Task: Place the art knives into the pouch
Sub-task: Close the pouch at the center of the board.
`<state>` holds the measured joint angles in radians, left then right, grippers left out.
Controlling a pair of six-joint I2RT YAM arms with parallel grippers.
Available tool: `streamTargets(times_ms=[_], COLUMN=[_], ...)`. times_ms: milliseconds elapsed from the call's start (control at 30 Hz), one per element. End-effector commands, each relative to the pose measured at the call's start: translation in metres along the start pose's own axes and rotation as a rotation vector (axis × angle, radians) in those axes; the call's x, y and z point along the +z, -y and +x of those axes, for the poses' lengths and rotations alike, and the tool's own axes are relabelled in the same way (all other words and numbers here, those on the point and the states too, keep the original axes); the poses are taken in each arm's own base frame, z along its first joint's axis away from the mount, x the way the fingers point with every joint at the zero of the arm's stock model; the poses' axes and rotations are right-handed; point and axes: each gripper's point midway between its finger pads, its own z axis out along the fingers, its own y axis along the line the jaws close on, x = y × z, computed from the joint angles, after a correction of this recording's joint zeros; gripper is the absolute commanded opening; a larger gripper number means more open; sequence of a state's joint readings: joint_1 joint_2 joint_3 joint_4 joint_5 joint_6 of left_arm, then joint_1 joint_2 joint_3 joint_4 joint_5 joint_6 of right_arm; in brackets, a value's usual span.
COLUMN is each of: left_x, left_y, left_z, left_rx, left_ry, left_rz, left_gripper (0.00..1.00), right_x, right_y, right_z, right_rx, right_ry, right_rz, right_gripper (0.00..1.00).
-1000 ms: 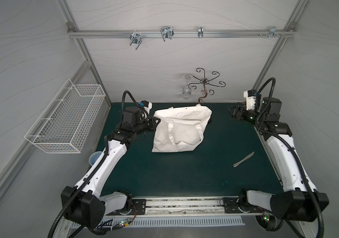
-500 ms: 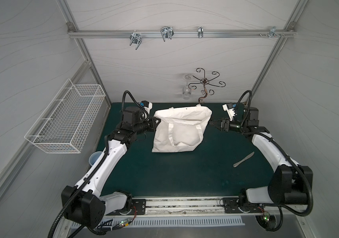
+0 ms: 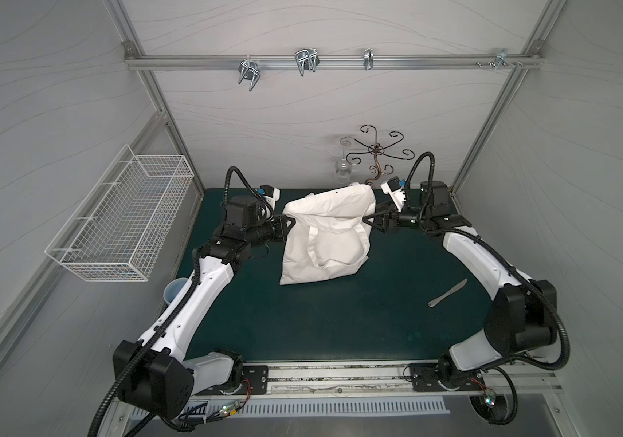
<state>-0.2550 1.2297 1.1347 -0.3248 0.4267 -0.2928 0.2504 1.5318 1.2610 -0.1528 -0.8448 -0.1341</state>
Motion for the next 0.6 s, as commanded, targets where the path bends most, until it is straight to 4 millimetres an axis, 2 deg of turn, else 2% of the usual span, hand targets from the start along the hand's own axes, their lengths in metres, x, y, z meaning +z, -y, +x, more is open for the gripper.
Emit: streamTargets(times_ms=[0, 200, 367, 433, 567], left_x=[-0.012, -0.013, -0.009, -0.008, -0.006], left_y=[0.018, 0.018, 0.018, 0.019, 0.019], left_z=[-0.035, -0.035, -0.033, -0.034, -0.034], left_rx=[0.059, 0.065, 0.058, 0.058, 0.056], left_ry=[0.104, 0.104, 0.094, 0.092, 0.089], left_rz=[0.043, 0.045, 0.054, 0.060, 0.067], left_gripper=[0.00, 0.00, 0.00, 0.00, 0.00], right_x=[-0.001, -0.024, -0.040, -0.040, -0.027], right_y=[0.010, 0.034, 0.040, 0.040, 0.041], right_z=[-0.010, -0.003, -0.006, -0.011, -0.017], right_rx=[-0.143, -0.075, -0.010, 0.003, 0.023], right_ry=[0.000, 0.034, 0.102, 0.123, 0.114], right_rz=[0.068, 0.090, 0.023, -0.032, -0.131], right_gripper=[0.78, 0.80, 0.81, 0.81, 0.81])
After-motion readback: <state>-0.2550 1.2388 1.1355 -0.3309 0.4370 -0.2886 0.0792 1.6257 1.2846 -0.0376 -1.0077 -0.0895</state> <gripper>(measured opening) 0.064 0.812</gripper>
